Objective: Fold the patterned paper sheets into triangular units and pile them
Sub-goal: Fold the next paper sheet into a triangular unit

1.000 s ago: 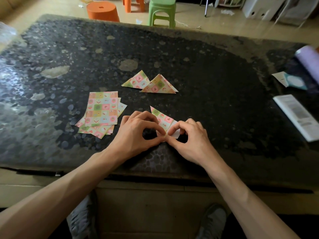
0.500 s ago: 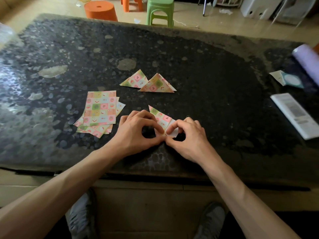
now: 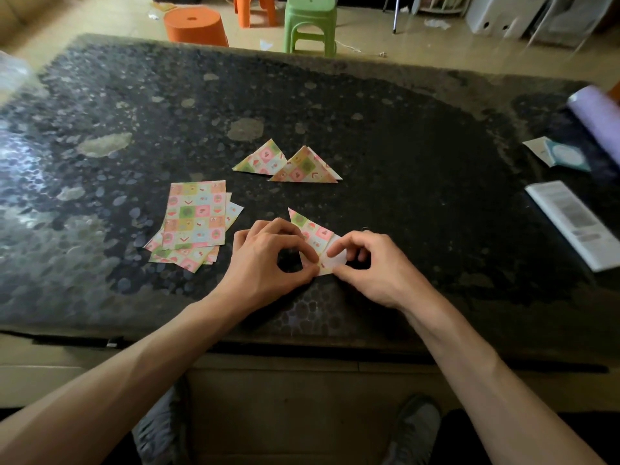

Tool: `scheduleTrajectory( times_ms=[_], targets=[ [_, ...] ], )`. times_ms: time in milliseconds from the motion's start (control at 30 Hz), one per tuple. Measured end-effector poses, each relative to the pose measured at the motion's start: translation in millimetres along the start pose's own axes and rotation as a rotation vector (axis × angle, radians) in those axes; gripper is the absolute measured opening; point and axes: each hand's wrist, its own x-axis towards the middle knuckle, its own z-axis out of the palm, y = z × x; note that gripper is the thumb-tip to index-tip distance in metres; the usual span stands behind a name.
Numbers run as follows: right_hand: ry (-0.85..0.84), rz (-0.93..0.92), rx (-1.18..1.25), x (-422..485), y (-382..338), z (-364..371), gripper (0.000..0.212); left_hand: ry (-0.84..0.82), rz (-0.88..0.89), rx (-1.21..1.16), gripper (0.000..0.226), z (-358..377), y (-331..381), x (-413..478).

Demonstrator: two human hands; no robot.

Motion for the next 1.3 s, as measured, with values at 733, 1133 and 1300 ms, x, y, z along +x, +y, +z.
scheduleTrajectory(
  times_ms=[733,1133,1300],
  targets=[
    [0.235,-0.048,0.021,0.3,9.3,-2.0,0.028,-0.018,0.108,0.01,0.052,-11.4,-8.1,0.1],
    [0.249,-0.261,-0.137,-0.7,8.5,4.6,0.039,-0.114,0.152,-0.177,0.062,-23.2,-8.4,5.2],
    [0.319,-0.387,-0.179,0.5,9.2,8.8,0.017,-0.097,0.165,-0.233,0.064,-21.8,-6.3,4.7]
  ],
)
